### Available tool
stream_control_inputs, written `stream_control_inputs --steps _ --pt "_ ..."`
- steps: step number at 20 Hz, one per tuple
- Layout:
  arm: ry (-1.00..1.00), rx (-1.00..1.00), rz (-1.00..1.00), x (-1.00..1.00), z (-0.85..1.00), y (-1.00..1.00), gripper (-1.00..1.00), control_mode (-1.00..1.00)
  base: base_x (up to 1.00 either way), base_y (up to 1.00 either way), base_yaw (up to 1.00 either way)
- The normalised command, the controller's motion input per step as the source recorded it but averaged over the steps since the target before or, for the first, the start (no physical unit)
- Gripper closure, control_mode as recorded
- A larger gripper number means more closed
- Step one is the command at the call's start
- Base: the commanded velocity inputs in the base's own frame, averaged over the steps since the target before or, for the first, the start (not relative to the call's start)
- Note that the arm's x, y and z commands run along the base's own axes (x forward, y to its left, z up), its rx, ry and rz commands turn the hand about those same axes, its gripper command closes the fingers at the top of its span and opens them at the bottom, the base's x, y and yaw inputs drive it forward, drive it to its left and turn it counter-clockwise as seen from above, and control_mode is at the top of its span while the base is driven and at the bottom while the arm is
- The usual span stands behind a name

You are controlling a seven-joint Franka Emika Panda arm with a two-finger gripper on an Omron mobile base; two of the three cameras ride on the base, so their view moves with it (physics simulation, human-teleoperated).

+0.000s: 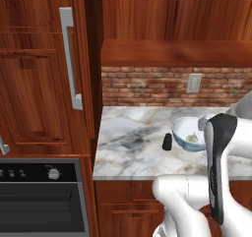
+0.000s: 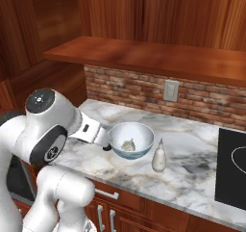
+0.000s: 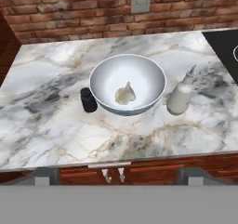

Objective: Retrieve the bottle and the shaker from the cabinet and place them next to the mixing bowl on the counter. Then add garlic from the fridge to the mixing bowl.

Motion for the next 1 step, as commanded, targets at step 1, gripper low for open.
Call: stream_control_inputs --steps 1 --pt "-0.02 0.0 0.0 -0.45 0.84 0.0 -1.0 -1.0 0.0 0.0 0.0"
